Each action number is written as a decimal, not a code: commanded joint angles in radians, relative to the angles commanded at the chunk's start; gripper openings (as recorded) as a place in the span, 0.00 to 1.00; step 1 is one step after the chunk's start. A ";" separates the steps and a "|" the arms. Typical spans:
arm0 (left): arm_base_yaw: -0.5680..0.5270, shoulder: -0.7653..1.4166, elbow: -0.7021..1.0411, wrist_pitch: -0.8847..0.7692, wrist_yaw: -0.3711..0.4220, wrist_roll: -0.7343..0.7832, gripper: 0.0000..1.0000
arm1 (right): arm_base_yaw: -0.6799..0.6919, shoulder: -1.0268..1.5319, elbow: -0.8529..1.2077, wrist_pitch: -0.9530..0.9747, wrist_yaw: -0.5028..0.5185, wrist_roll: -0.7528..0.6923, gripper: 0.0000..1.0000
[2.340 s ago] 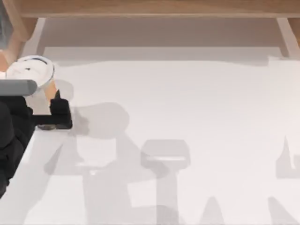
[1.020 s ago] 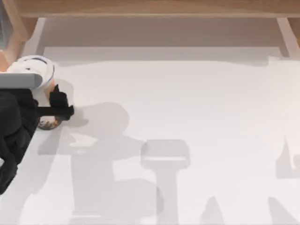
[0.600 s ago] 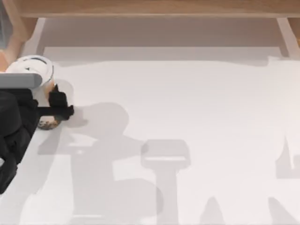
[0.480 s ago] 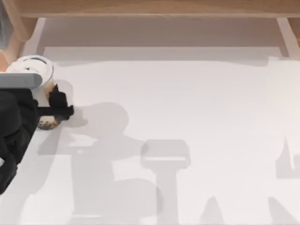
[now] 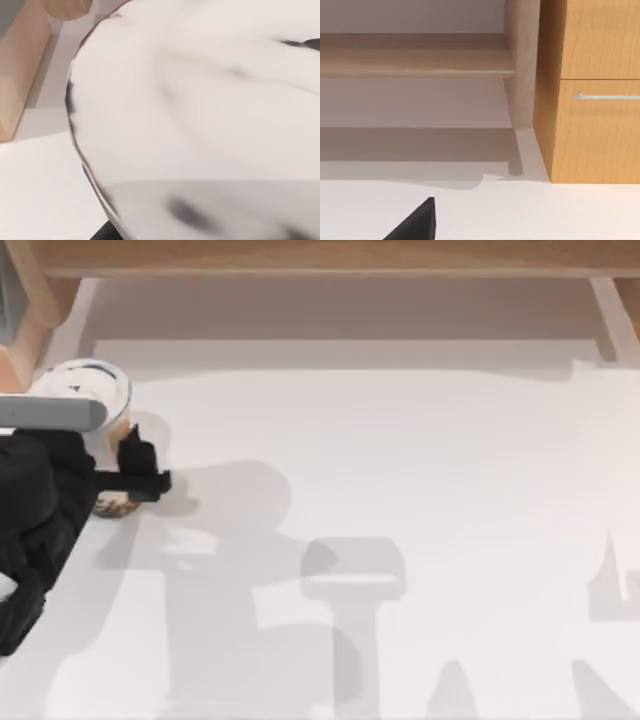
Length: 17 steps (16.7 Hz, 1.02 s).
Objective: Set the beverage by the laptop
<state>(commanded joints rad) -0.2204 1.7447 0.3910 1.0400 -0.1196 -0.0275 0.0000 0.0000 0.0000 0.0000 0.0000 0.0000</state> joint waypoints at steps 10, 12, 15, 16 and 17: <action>0.036 -0.038 0.006 -0.034 -0.011 -0.011 0.00 | 0.000 0.000 0.000 0.000 0.000 0.000 1.00; 0.030 -0.048 0.014 -0.028 -0.012 -0.011 0.00 | 0.000 0.000 0.000 0.000 0.000 0.000 1.00; 0.002 -0.114 0.021 -0.021 -0.029 -0.010 0.00 | 0.000 0.000 0.000 0.000 0.000 0.000 1.00; -0.005 -0.145 0.015 -0.026 -0.038 -0.009 0.00 | 0.000 0.000 0.000 0.000 0.000 0.000 1.00; -0.011 -0.179 0.005 -0.034 -0.047 -0.008 0.00 | 0.000 0.000 0.000 0.000 0.000 0.000 1.00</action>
<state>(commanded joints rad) -0.2310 1.5658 0.3964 1.0060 -0.1666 -0.0353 0.0000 0.0000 0.0000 0.0000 0.0000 0.0000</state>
